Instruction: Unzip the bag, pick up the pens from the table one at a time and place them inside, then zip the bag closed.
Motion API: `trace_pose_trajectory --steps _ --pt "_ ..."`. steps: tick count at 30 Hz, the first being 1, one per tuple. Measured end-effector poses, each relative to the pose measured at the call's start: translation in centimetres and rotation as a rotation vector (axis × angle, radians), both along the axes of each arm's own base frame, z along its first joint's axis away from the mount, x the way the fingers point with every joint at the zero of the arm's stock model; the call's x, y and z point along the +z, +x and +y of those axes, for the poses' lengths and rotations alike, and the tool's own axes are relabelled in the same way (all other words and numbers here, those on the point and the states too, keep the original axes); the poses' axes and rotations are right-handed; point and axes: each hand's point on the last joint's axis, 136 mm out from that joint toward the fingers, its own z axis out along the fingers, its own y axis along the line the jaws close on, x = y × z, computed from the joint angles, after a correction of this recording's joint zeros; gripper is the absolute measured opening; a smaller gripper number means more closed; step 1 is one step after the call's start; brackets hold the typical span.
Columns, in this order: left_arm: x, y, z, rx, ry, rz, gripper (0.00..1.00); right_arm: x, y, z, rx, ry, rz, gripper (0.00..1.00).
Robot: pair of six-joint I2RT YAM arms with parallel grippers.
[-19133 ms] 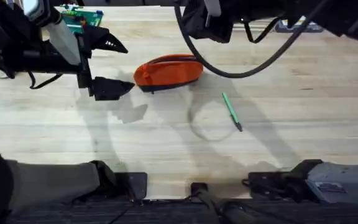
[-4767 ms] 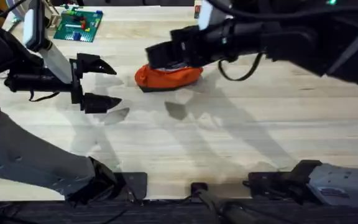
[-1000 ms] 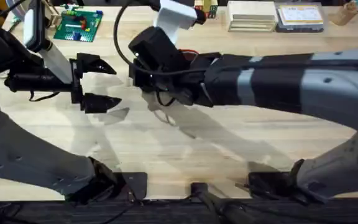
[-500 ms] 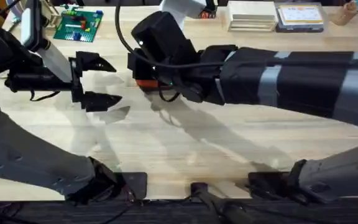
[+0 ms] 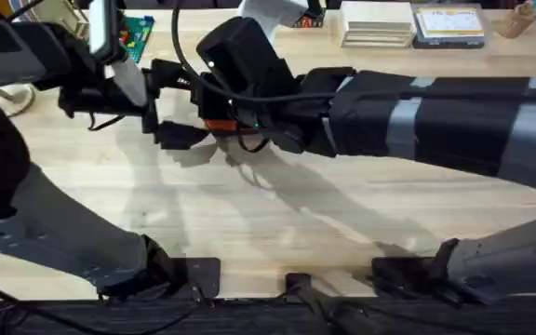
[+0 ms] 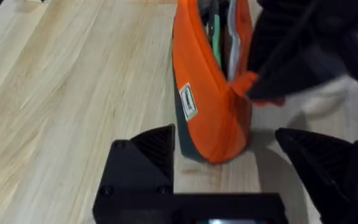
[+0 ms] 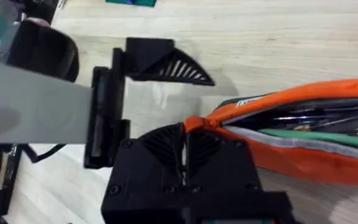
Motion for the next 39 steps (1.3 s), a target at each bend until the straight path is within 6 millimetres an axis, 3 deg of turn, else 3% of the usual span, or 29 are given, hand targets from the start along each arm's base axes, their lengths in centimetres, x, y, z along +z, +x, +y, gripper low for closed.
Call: trace_pose_trajectory --steps 11,16,18,19,21,25,28,31,32,39 --pt "0.0 1.1 -2.8 -0.006 -0.021 0.054 0.986 0.0 0.0 0.0 0.003 0.001 0.001 0.03" --pt "0.1 1.1 -3.0 0.003 -0.034 0.07 0.792 0.0 0.0 0.0 0.003 0.001 0.001 0.03" --pt "0.2 1.1 -3.0 0.005 -0.036 0.073 0.643 0.0 0.0 0.0 0.003 0.001 0.001 0.03" --pt "0.2 1.1 -3.0 0.007 -0.039 0.078 0.272 0.0 0.0 0.0 0.002 0.001 0.001 0.03" --pt "0.2 1.2 -3.0 0.007 -0.037 0.074 0.079 0.0 0.0 0.0 0.002 0.001 0.001 0.03" --pt "0.2 1.2 -3.0 0.007 -0.037 0.076 0.047 0.0 0.5 -0.4 -0.01 0.002 0.002 0.03" --pt "0.2 1.2 -3.0 0.007 -0.037 0.075 0.047 -0.4 1.7 -1.8 -0.039 -0.009 0.018 0.03" --pt "0.2 1.2 -3.0 0.006 -0.036 0.073 0.045 -1.0 2.9 -4.5 -0.082 -0.044 0.065 0.029" --pt "0.2 1.2 -3.0 0.005 -0.036 0.073 0.045 -1.0 3.9 -6.7 -0.126 -0.061 0.087 0.029" --pt "0.2 1.3 -3.0 0.005 -0.035 0.066 0.043 -1.7 6.0 -12.3 -0.233 -0.101 0.159 0.03"
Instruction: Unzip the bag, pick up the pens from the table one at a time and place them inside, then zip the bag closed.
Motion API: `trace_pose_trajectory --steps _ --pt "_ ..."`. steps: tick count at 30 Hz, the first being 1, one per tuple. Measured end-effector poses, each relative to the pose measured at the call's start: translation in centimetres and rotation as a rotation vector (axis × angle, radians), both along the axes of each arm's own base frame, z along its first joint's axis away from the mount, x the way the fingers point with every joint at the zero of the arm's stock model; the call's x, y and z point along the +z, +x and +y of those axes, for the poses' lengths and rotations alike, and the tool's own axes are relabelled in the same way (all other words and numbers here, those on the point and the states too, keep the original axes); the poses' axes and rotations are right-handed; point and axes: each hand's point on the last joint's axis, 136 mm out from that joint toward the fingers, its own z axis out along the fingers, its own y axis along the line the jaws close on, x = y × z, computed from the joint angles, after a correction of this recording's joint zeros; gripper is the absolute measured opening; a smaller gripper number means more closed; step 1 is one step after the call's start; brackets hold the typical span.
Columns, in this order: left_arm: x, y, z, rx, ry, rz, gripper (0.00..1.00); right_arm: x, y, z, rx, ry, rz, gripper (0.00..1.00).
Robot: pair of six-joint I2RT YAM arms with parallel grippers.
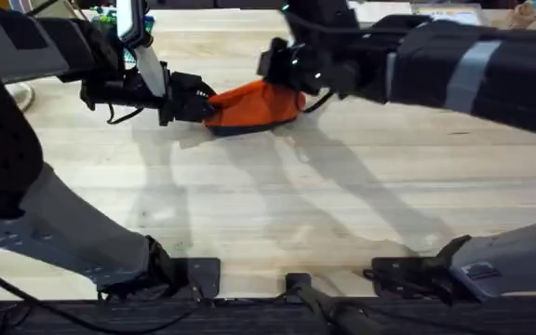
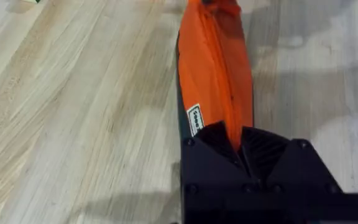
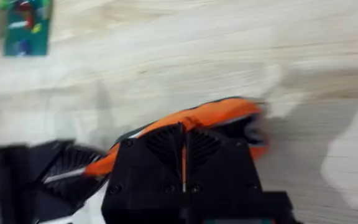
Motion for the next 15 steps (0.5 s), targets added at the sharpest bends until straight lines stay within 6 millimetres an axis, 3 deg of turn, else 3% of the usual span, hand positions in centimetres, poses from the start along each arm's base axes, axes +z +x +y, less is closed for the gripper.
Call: trace_pose_trajectory --steps 7,15 --pt "0.1 0.0 0.0 0.0 -0.005 0.001 0.043 -0.6 2.0 -5.9 -0.12 -0.015 0.063 0.03" --pt "0.2 -0.1 -0.5 -0.011 -0.013 -0.001 0.043 -1.1 2.6 -8.7 -0.144 0.051 0.138 0.03"
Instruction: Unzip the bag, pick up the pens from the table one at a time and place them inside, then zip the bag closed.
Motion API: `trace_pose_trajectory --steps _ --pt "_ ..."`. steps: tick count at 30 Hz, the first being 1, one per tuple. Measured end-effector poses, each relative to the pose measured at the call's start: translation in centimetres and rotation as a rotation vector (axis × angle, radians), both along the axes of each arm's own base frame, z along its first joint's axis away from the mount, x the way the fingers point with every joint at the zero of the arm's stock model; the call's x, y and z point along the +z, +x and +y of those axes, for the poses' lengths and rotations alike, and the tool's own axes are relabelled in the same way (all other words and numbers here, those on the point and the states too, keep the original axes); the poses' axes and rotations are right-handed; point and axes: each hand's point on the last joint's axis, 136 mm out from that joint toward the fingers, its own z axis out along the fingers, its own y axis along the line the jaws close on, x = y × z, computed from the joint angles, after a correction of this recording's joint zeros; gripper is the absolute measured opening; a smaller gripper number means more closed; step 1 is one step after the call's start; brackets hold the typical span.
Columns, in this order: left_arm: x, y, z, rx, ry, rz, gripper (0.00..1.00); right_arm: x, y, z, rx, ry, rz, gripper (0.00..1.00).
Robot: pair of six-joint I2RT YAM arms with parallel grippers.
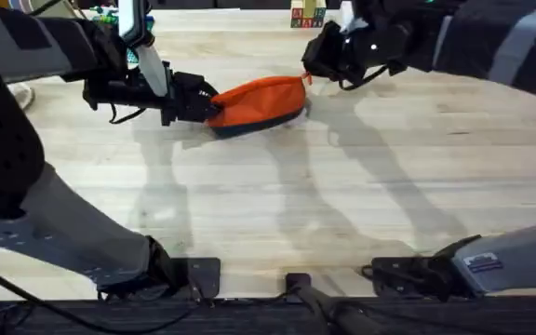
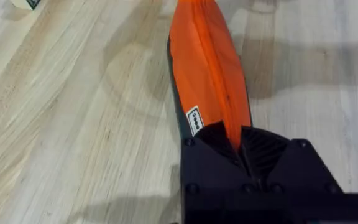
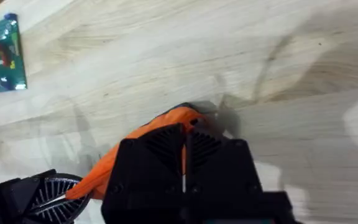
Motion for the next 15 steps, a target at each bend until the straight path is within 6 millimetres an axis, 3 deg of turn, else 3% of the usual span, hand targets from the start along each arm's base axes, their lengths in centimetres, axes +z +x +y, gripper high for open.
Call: trace_pose_trajectory --steps 12,15 --pt "0.3 -0.1 -0.5 -0.013 -0.015 -0.005 0.042 -1.5 -0.8 -3.7 -0.057 0.021 0.125 0.032" --pt "0.0 -0.1 -0.3 -0.007 -0.003 0.0 0.042 -2.3 -0.6 -6.5 -0.126 -0.036 0.144 0.033"
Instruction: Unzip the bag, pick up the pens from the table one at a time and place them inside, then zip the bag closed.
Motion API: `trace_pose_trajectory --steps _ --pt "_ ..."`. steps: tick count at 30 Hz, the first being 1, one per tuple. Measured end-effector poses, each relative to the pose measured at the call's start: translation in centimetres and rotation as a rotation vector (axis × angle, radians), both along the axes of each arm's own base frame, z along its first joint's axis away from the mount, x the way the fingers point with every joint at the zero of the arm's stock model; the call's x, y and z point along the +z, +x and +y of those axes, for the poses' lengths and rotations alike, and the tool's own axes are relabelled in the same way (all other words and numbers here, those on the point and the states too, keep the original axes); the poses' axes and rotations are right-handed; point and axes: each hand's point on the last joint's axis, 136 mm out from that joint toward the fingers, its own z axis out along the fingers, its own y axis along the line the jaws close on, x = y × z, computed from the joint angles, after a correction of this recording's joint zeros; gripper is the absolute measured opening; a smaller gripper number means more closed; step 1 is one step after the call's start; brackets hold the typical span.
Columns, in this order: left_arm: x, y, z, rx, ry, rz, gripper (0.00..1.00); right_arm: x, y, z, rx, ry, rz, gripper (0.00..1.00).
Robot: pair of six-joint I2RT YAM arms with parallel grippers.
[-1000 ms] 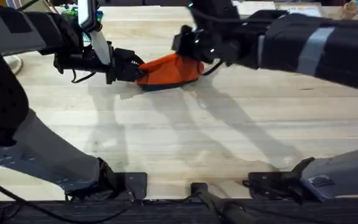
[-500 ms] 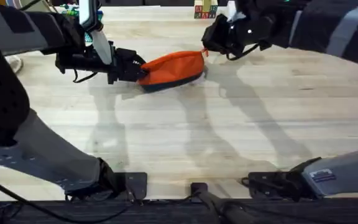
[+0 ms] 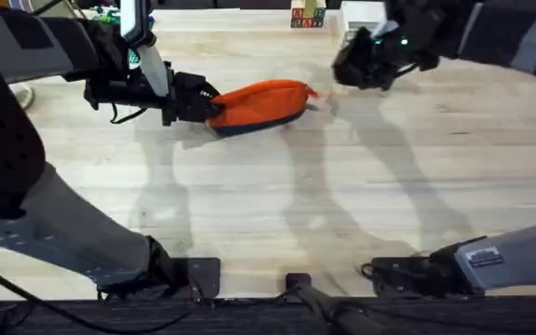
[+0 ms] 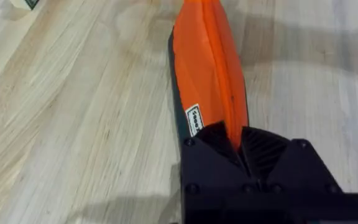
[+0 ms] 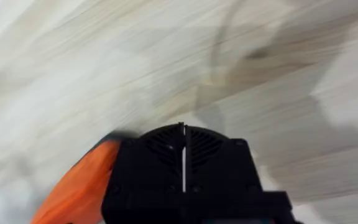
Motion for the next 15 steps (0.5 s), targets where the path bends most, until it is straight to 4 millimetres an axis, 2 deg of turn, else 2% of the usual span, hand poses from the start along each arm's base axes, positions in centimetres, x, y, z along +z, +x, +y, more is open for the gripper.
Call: trace_pose_trajectory --steps 2,4,9,15 --pt "0.0 0.0 0.3 0.008 0.002 0.003 0.042 -0.9 0.3 -2.2 -0.051 -0.045 0.022 0.033" --pt "-0.1 0.0 0.4 0.011 0.004 0.003 0.042 -2.2 0.3 -3.3 -0.073 -0.077 0.053 0.033" --pt "-0.1 0.0 0.4 0.012 0.004 0.004 0.042 -5.3 -0.1 -3.4 -0.056 -0.122 0.126 0.031" --pt "-0.1 0.0 0.4 0.012 0.004 0.004 0.042 -4.5 0.2 -3.4 -0.005 -0.15 0.09 0.032"
